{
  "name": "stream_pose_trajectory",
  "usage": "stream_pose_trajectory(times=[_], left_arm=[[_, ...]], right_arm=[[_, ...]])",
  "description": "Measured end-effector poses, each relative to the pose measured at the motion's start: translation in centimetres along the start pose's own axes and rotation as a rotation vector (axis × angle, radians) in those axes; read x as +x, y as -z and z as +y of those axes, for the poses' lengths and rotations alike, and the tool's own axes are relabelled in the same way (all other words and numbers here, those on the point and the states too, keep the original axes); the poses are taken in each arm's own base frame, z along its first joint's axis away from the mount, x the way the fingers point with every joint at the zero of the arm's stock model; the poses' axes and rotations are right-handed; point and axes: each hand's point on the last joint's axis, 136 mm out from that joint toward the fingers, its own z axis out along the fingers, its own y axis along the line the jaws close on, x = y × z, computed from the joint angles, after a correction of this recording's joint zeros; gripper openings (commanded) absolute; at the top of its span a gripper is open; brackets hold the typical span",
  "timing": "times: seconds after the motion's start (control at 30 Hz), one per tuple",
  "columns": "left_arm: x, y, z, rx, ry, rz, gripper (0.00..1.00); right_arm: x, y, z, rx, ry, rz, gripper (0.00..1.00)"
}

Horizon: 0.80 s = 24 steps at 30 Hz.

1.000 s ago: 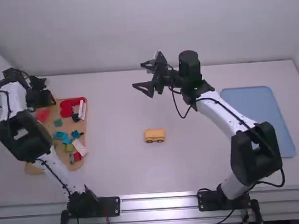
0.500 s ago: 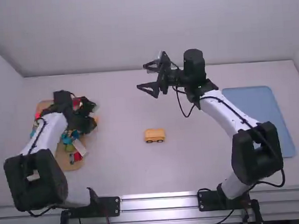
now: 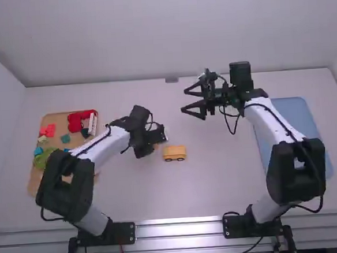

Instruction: Assemble lego blocks to make yellow taxi

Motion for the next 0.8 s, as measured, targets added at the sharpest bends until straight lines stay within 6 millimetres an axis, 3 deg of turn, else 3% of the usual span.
stream_pose_trajectory(times=[0.17, 0.3, 0.4, 0.47, 0.5, 0.53, 0.8], left_arm=[[2.4, -2.3, -1.7, 0.096, -0.061, 0.119, 0.01], [2.4, -3.3, -1.5, 0.105, -0.139, 0.116, 0.02], [2.5, -3.7, -1.7, 0.117, -0.196, 0.114, 0.11], [2.7, -3.7, -2.0, 0.132, -0.215, 0.119, 0.33], [2.7, -3.7, -2.0, 0.136, -0.224, 0.120, 0.61], [2.8, -3.7, -1.9, 0.135, -0.229, 0.119, 0.99], [2.5, -3.5, -1.3, 0.172, -0.219, -0.001, 0.99]], right_arm=[[0.1, 0.9, 2.2, -0.007, 0.050, 0.027, 0.99], [-0.3, 1.9, 3.7, -0.007, 0.095, 0.029, 0.99], [0.3, 2.1, 4.2, -0.018, 0.115, 0.044, 0.99], [0.6, 2.1, 4.5, -0.025, 0.135, 0.049, 0.99], [0.7, 2.1, 4.6, -0.028, 0.143, 0.051, 0.98], [0.9, 2.1, 4.7, -0.032, 0.158, 0.055, 0.99], [1.5, 2.2, 4.9, -0.033, 0.202, 0.075, 0.99]])
